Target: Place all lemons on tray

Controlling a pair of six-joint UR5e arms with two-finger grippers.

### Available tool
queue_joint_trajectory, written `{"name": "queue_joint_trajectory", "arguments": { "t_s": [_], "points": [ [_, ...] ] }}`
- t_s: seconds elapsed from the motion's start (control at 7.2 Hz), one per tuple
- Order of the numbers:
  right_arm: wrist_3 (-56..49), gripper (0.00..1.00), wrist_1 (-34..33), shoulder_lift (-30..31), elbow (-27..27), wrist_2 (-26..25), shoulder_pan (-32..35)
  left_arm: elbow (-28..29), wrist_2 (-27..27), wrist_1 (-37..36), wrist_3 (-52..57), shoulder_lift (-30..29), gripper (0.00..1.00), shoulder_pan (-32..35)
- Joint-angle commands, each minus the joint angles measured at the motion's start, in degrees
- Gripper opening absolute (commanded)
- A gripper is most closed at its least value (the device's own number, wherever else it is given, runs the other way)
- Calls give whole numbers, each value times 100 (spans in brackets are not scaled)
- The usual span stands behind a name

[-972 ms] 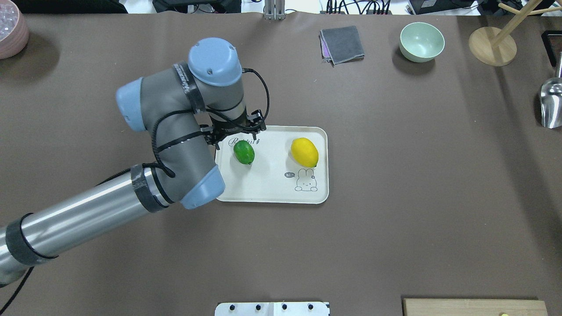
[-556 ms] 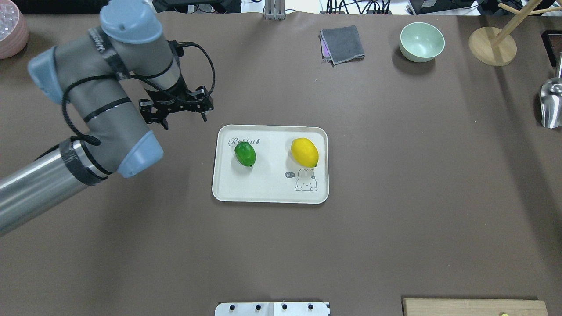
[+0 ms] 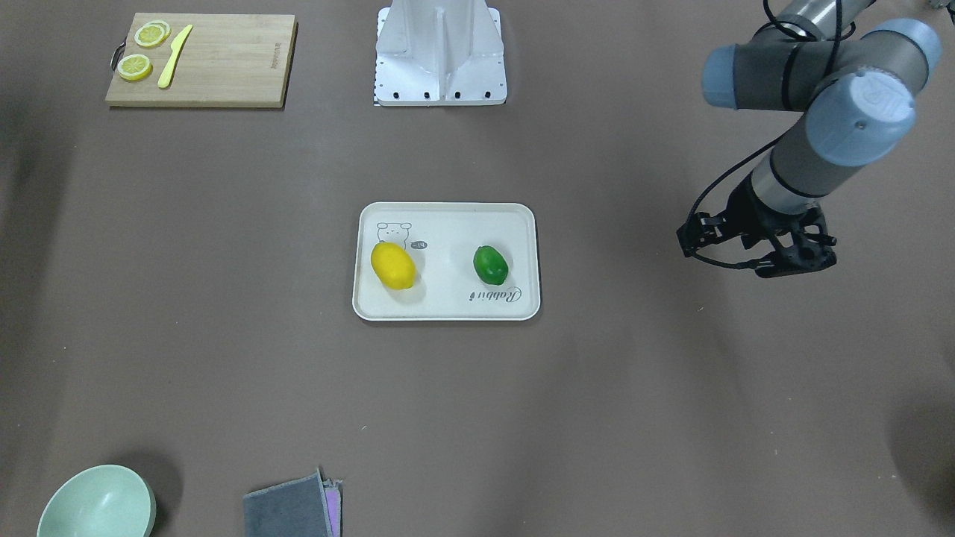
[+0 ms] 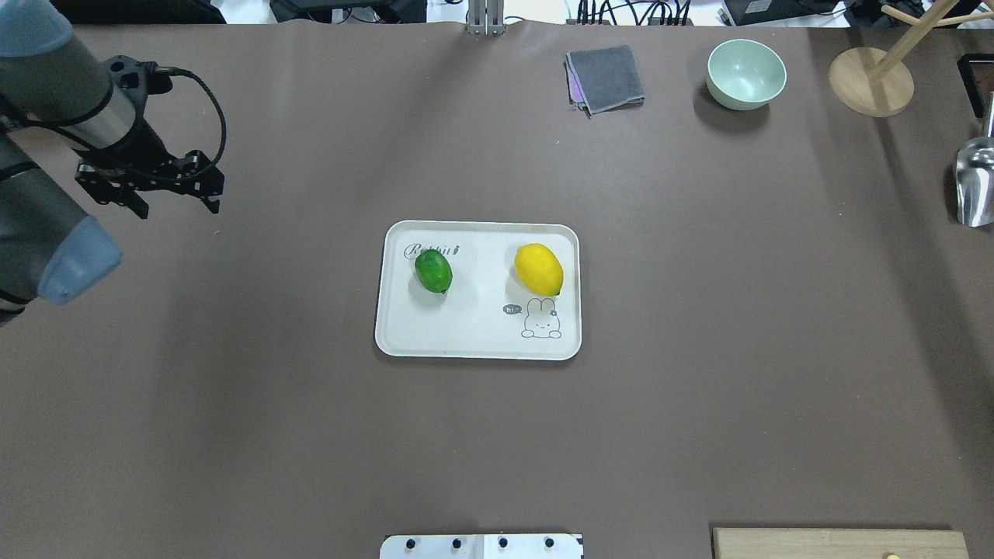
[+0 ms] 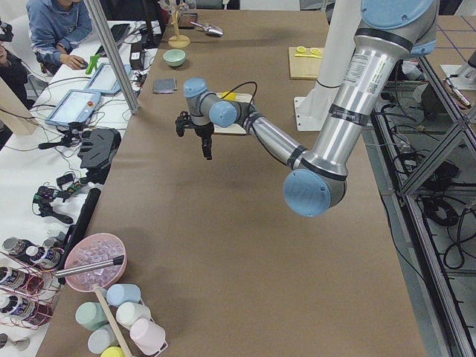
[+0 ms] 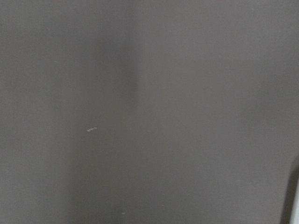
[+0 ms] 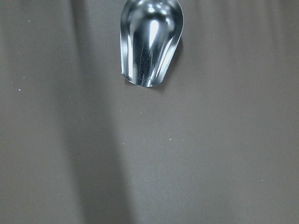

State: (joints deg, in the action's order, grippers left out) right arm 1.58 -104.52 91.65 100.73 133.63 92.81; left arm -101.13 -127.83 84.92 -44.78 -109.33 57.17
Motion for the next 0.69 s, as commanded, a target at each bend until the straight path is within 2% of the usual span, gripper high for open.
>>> {"name": "queue_joint_trajectory", "arguments": {
  "t_s": [0.0, 0.42, 0.56],
  "points": [
    [9, 100, 2, 2, 8, -3, 0, -12, -162, 77, 1229, 743, 98, 547],
    [26, 100, 11, -16, 17, 31, 0, 145, -259, 989, 2374, 2017, 98, 1250],
    [35, 100, 11, -25, 26, 49, 0, 155, -643, 1001, 2577, 2290, 98, 1575]
  ]
}}
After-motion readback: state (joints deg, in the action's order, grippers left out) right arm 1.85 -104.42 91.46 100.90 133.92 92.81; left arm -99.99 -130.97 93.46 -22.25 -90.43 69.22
